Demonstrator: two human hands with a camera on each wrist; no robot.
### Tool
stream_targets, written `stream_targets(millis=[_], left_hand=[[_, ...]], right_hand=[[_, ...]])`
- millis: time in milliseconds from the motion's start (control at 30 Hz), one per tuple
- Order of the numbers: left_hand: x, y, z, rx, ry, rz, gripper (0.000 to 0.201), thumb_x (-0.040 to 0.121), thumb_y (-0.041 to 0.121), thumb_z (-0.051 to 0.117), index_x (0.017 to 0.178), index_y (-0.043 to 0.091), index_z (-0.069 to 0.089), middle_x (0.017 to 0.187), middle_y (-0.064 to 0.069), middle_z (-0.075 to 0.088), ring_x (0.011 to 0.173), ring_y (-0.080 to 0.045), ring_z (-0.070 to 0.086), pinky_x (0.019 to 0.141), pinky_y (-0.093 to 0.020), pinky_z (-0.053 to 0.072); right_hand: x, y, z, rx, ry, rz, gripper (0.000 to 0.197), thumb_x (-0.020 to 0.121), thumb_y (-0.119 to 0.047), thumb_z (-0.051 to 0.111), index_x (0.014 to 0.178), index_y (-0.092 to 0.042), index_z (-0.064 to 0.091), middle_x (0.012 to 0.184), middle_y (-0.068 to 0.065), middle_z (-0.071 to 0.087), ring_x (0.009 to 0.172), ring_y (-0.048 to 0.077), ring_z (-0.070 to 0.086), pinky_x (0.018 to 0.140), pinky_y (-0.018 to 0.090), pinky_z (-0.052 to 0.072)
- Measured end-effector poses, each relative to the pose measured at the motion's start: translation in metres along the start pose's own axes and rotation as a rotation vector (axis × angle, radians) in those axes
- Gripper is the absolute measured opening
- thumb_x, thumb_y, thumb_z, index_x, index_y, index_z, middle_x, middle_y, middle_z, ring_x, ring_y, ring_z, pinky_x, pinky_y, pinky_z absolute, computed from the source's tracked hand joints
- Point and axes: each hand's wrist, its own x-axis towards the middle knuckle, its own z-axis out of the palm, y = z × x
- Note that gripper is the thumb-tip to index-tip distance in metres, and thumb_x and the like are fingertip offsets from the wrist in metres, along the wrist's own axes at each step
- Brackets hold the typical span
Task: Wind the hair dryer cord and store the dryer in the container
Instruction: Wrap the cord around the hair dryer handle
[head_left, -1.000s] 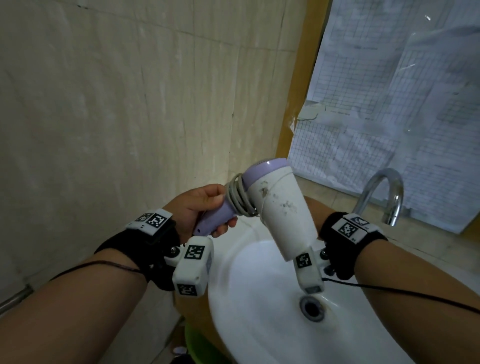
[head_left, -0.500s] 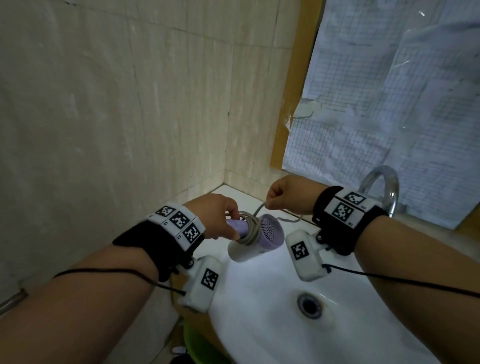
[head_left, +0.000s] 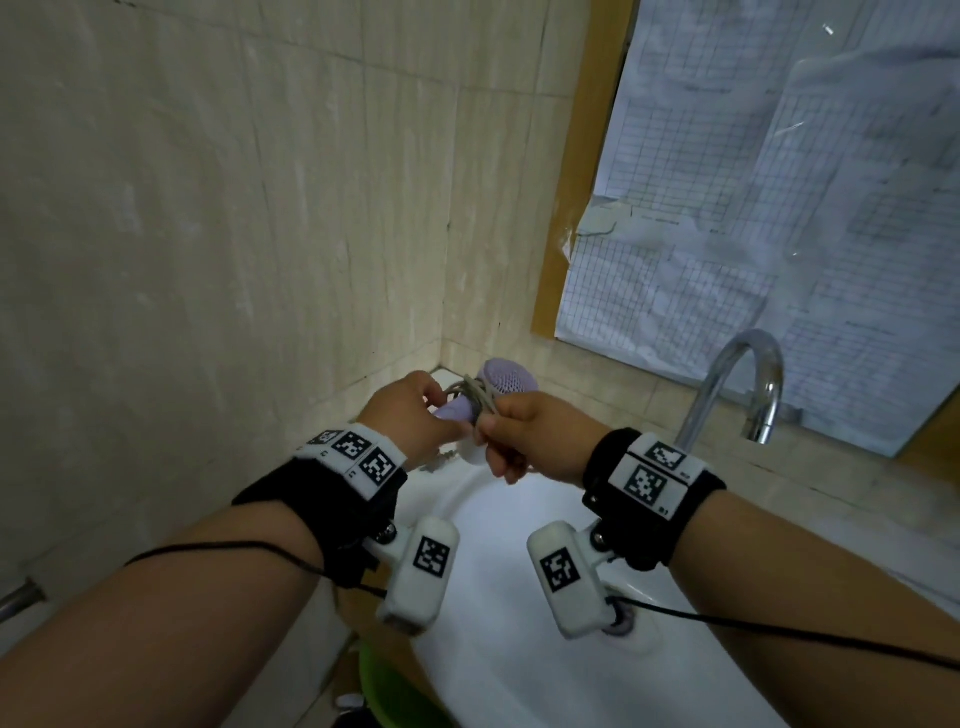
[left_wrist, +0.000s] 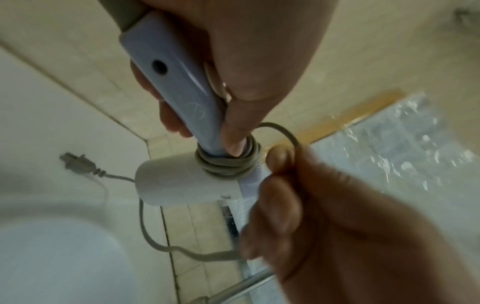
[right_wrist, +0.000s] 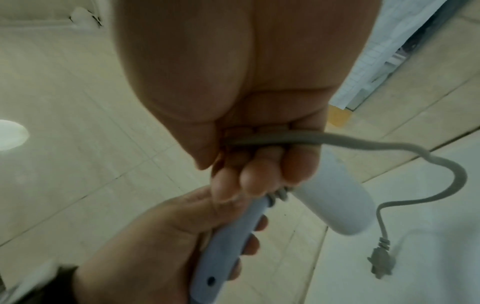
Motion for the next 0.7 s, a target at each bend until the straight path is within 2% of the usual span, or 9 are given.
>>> stream_targets(millis=[100, 167, 233, 333, 433, 533, 633, 667, 700], left_hand=[[0.001, -0.002, 0.000, -0.268, -0.008, -0.104, 0.035, 0.066, 0.034, 0.072, 0.094, 0.022, 0.056, 0.073, -0.010, 0.071, 0.052, -0.019, 0.061, 0.045, -0.022, 0.040], [0.000, -0.003, -0.001, -0.486, -0.030, -0.125, 0.033, 0.070, 0.025, 0.070, 0.099, 0.014, 0.058, 0.075, -0.014, 0.072, 0.055, -0.022, 0.063, 0.050, -0.028, 0.043], [-0.004, -0.001, -0.004, -0.629, -0.052, -0.091, 0.023, 0.079, 0.013, 0.066, 0.099, 0.005, 0.058, 0.075, -0.014, 0.071, 0.051, -0.017, 0.064, 0.050, -0.026, 0.045], [-0.011, 0.003, -0.008, -0.709, -0.109, -0.017, 0.006, 0.084, 0.004, 0.057, 0.089, 0.007, 0.059, 0.069, -0.012, 0.068, 0.045, -0.013, 0.060, 0.047, -0.024, 0.044], [-0.012, 0.001, -0.007, -0.748, -0.103, 0.012, 0.007, 0.084, 0.003, 0.056, 0.082, 0.009, 0.058, 0.060, -0.007, 0.068, 0.046, -0.018, 0.058, 0.049, -0.027, 0.044], [-0.012, -0.001, -0.008, -0.854, -0.102, 0.026, 0.008, 0.087, 0.005, 0.051, 0.082, 0.007, 0.056, 0.059, -0.006, 0.068, 0.047, -0.018, 0.057, 0.046, -0.026, 0.045], [-0.014, 0.000, -0.008, -0.897, -0.161, 0.077, 0.006, 0.088, 0.006, 0.050, 0.082, 0.006, 0.054, 0.060, -0.008, 0.069, 0.047, -0.019, 0.056, 0.045, -0.024, 0.046], [-0.015, 0.000, -0.007, -0.902, -0.195, 0.097, 0.003, 0.085, 0.007, 0.053, 0.083, 0.005, 0.054, 0.060, -0.009, 0.068, 0.046, -0.020, 0.056, 0.044, -0.024, 0.045], [-0.016, 0.000, -0.006, -0.910, -0.227, 0.114, 0.007, 0.080, 0.010, 0.055, 0.084, 0.004, 0.053, 0.060, -0.010, 0.068, 0.045, -0.020, 0.056, 0.043, -0.024, 0.045]], right_hand=[[-0.003, 0.018, 0.003, 0.009, -0.106, -0.015, 0.028, 0.098, -0.015, 0.040, 0.076, -0.016, 0.057, 0.064, 0.002, 0.060, 0.054, 0.010, 0.054, 0.058, 0.014, 0.046], [-0.004, 0.030, 0.005, -0.040, -0.139, 0.021, 0.028, 0.098, -0.017, 0.040, 0.076, -0.017, 0.058, 0.063, 0.000, 0.060, 0.054, 0.008, 0.054, 0.058, 0.012, 0.046], [-0.004, 0.042, 0.004, -0.059, -0.115, 0.072, 0.031, 0.097, -0.020, 0.041, 0.073, -0.018, 0.059, 0.059, -0.002, 0.059, 0.052, 0.008, 0.053, 0.058, 0.015, 0.046], [-0.004, 0.055, -0.004, -0.013, -0.010, 0.083, 0.034, 0.096, -0.025, 0.044, 0.068, -0.018, 0.063, 0.050, -0.005, 0.055, 0.048, 0.012, 0.048, 0.056, 0.022, 0.042], [-0.004, 0.058, -0.008, -0.016, 0.038, 0.090, 0.036, 0.094, -0.031, 0.047, 0.064, -0.020, 0.064, 0.045, -0.006, 0.051, 0.045, 0.011, 0.045, 0.054, 0.022, 0.041], [-0.002, 0.062, -0.009, 0.034, 0.097, 0.125, 0.039, 0.091, -0.039, 0.049, 0.059, -0.021, 0.062, 0.045, -0.007, 0.048, 0.046, 0.014, 0.041, 0.051, 0.024, 0.038], [-0.004, 0.063, -0.009, 0.090, 0.154, 0.156, 0.040, 0.090, -0.037, 0.053, 0.054, -0.020, 0.060, 0.042, -0.009, 0.043, 0.045, 0.013, 0.034, 0.046, 0.022, 0.030], [-0.003, 0.064, -0.010, 0.107, 0.155, 0.162, 0.040, 0.090, -0.035, 0.053, 0.054, -0.019, 0.058, 0.042, -0.009, 0.042, 0.045, 0.012, 0.032, 0.045, 0.022, 0.028], [-0.002, 0.058, -0.010, 0.098, 0.143, 0.182, 0.040, 0.091, -0.033, 0.052, 0.054, -0.017, 0.056, 0.042, -0.008, 0.041, 0.044, 0.013, 0.030, 0.044, 0.021, 0.025]])
